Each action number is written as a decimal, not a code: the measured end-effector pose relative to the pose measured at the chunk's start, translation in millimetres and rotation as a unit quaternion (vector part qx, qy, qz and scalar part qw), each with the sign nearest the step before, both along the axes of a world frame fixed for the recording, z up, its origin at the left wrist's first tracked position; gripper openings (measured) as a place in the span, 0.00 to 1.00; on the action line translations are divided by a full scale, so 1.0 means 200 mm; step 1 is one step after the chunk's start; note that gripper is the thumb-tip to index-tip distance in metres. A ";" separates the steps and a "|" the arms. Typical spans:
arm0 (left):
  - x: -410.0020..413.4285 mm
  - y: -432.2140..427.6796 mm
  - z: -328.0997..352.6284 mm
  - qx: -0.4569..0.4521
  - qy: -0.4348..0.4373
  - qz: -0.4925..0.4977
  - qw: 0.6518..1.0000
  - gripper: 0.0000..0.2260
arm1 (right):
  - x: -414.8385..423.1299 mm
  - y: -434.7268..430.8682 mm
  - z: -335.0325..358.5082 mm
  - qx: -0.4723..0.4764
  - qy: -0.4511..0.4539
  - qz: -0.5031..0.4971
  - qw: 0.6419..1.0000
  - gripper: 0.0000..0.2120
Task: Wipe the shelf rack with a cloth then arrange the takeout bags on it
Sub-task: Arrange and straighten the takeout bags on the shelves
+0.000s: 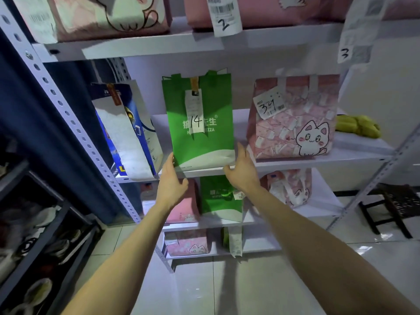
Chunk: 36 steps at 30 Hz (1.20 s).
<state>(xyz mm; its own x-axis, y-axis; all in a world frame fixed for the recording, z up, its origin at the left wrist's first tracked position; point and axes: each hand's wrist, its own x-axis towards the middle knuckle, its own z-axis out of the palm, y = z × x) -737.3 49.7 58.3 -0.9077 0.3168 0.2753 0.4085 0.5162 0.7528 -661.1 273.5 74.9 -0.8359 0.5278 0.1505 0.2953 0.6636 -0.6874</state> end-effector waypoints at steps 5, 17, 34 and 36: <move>0.00 0.03 0.03 0.006 -0.020 -0.002 1.000 0.43 | -0.04 0.02 -0.06 -0.013 -0.018 0.025 0.999 0.35; -0.03 0.01 -0.01 -0.029 -0.013 0.020 0.999 0.45 | 0.02 0.01 -0.05 -0.006 0.004 0.044 0.999 0.32; 0.36 1.03 0.05 0.008 0.027 -0.060 0.998 0.37 | 0.53 1.10 0.08 -0.007 0.151 -0.176 0.973 0.34; 0.37 1.12 0.07 0.034 -0.038 -0.065 0.997 0.41 | 0.51 1.19 0.08 -0.071 0.080 -0.128 0.986 0.44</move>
<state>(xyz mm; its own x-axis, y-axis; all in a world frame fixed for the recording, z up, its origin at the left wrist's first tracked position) -664.0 272.8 71.6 -0.8788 0.4166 0.2326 0.4100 0.4099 0.8148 -558.8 512.0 91.0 -0.6443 0.7436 0.1788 0.3203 0.4747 -0.8198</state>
